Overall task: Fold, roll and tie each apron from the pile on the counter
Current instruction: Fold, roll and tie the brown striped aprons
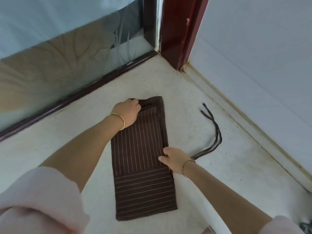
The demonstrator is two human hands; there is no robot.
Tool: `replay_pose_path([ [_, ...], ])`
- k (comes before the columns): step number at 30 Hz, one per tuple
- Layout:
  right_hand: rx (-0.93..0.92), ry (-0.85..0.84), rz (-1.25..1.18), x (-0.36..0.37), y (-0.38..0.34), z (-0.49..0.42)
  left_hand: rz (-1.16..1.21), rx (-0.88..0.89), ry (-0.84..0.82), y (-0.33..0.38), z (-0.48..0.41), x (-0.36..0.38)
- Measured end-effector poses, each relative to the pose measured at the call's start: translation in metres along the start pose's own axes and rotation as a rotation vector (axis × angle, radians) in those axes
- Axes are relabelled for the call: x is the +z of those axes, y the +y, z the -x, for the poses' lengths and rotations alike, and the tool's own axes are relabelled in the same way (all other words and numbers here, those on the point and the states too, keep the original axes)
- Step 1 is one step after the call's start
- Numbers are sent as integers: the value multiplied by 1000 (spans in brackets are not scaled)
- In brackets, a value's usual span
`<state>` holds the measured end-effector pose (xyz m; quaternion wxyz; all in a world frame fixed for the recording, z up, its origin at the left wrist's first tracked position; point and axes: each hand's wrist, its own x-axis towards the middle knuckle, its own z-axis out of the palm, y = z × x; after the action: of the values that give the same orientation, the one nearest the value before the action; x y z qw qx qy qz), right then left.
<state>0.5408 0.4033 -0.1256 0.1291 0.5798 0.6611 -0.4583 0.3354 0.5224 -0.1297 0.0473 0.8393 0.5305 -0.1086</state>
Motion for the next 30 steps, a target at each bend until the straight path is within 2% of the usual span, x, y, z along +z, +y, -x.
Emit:
replay_pose_path([
  [3, -10, -1, 148, -13, -7, -2, -63, -240, -148, -11, 34, 0],
  [5, -15, 0, 203, -12, -13, -4, -81, -339, -193, -19, 56, 2],
  [6, -15, 4, 220, -9, -18, -4, -69, -353, -162, -23, 66, 3],
  [9, 12, 53, 231, -1, -20, -4, 70, -242, -45, -31, 72, 9],
  [12, 16, 110, 231, 5, -19, -1, 204, -169, -74, -37, 72, 13],
  [17, 4, 157, 235, 9, -16, 2, 223, -175, -112, -36, 62, 7],
  [23, 27, 148, 188, 5, -11, 1, 217, -328, -101, -33, 47, 12],
  [30, 50, 179, 215, 5, -12, -7, 256, -415, -89, -32, 39, 15],
])
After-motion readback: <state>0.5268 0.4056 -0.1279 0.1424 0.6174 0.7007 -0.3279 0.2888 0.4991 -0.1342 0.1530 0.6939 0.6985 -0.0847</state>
